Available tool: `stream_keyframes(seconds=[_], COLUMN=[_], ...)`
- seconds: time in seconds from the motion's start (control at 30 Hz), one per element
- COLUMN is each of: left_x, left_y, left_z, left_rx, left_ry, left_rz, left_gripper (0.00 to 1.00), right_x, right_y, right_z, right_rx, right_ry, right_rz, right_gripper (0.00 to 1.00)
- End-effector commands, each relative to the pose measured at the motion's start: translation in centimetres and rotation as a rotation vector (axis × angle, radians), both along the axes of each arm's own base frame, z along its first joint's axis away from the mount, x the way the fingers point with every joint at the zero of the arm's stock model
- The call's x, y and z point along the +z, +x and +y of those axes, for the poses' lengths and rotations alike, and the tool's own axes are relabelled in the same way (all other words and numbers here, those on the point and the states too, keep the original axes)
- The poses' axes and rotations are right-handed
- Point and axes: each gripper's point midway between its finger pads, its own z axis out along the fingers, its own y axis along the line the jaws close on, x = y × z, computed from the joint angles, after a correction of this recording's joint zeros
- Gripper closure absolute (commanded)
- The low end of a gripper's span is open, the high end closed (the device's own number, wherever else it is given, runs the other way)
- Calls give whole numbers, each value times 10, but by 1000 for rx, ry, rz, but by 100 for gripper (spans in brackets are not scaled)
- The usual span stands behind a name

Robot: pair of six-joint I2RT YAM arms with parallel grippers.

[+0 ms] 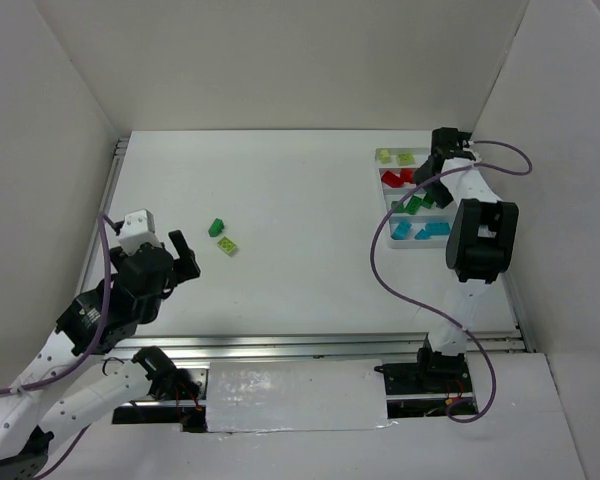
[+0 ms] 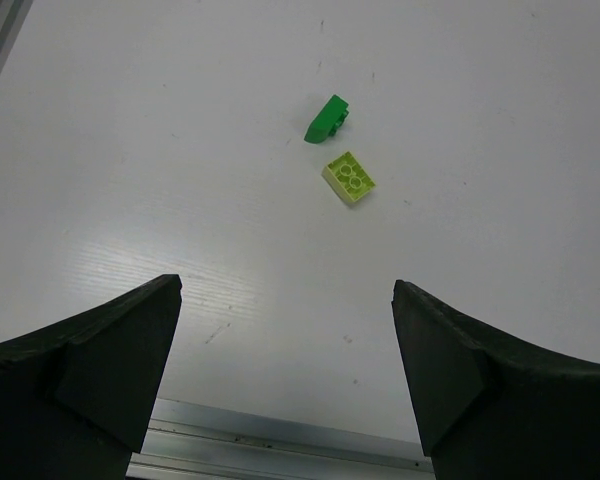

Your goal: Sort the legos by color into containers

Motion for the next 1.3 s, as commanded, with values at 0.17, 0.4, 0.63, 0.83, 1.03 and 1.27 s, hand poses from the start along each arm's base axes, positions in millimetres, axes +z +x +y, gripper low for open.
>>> stream_keyframes(seconds=[0.17, 0.4, 0.63, 0.83, 1.03, 1.27], left_x=[-17, -55, -109, -134, -149, -171], left_y=[36, 105, 165, 194, 214, 222], left_z=[-18, -25, -24, -31, -28, -16], left_rx=[108, 136, 99, 46, 17, 57], left_ry=[-105, -137, -89, -46, -50, -60], left_rz=[62, 170, 299, 355, 395, 473], left_gripper=[0, 0, 1, 1, 7, 7], right_x=[112, 141, 132, 139, 139, 141], right_y=[-54, -152, -207, -222, -233, -238], right_z=[161, 275, 299, 301, 304, 301], right_rx=[427, 862, 1015, 1067, 1099, 1108], right_ry=[4, 260, 420, 425, 447, 431], right_rz=[-259, -424, -466, -477, -487, -495], right_gripper=[0, 0, 0, 0, 0, 0])
